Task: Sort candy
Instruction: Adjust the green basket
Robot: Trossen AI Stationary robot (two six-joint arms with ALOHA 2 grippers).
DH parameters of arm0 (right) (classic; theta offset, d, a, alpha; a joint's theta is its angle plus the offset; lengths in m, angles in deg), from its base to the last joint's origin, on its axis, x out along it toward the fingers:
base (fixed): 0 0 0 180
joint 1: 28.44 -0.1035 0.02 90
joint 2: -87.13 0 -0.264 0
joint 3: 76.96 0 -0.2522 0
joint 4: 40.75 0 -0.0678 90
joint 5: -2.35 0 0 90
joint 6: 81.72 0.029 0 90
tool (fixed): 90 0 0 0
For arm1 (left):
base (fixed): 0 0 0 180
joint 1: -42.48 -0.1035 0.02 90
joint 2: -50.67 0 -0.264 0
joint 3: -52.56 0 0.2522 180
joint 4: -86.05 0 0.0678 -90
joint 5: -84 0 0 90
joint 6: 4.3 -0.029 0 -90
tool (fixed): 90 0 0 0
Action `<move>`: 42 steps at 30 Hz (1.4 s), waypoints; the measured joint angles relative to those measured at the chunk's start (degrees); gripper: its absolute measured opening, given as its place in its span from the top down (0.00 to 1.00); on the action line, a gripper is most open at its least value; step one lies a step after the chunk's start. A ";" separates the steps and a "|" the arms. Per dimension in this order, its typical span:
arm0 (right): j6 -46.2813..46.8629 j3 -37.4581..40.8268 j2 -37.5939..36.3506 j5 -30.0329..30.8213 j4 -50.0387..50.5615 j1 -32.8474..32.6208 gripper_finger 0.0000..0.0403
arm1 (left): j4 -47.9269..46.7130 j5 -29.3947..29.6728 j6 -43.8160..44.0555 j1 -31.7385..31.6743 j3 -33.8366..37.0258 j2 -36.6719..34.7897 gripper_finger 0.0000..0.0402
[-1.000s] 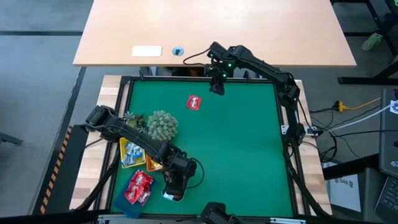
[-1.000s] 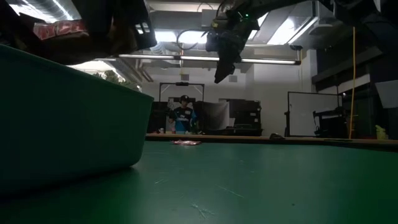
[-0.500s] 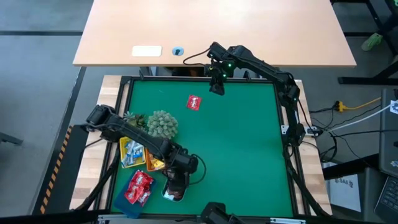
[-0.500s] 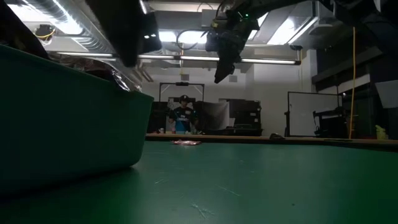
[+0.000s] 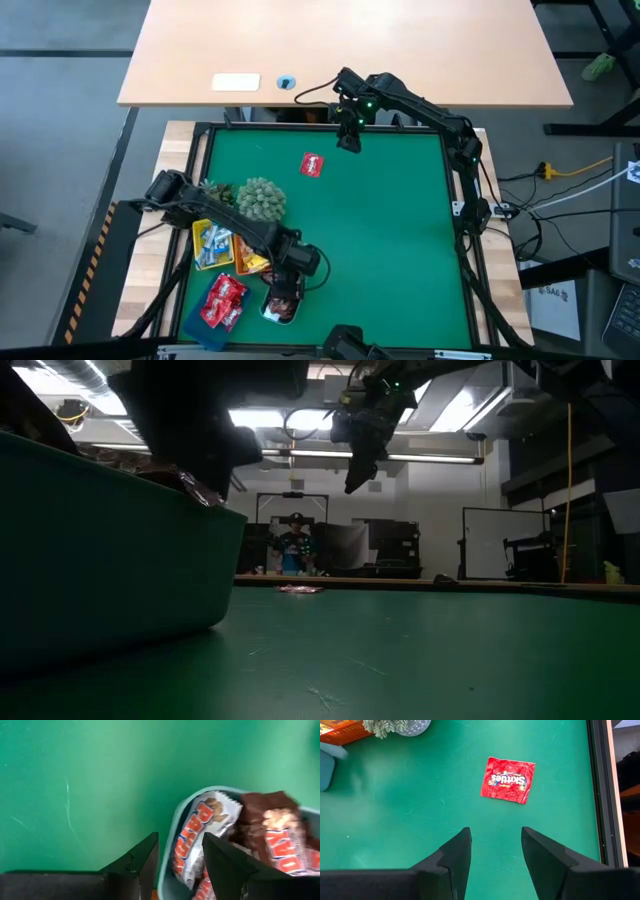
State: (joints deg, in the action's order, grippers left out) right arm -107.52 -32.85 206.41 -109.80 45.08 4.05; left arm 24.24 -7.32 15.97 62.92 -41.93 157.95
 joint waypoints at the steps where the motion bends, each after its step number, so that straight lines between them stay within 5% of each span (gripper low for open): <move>1: 0.00 0.00 -0.02 0.02 0.00 0.00 0.57 | -0.18 0.14 -0.66 0.16 0.00 0.38 0.63; 8: 0.00 0.00 -0.02 0.02 0.02 0.00 0.57 | -1.28 1.02 -1.74 0.33 0.02 2.26 0.67; 18: -0.02 0.00 -0.04 0.35 0.02 0.00 0.57 | -3.05 -4.22 1.98 1.80 0.02 2.25 0.98; 42: -0.02 0.00 -0.07 0.48 0.04 0.00 0.57 | -19.08 -3.79 5.21 9.40 0.00 2.16 0.99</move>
State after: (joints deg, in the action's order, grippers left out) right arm -107.54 -32.85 206.34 -109.32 45.12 4.05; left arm 5.16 -11.11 21.18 72.33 -41.93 160.12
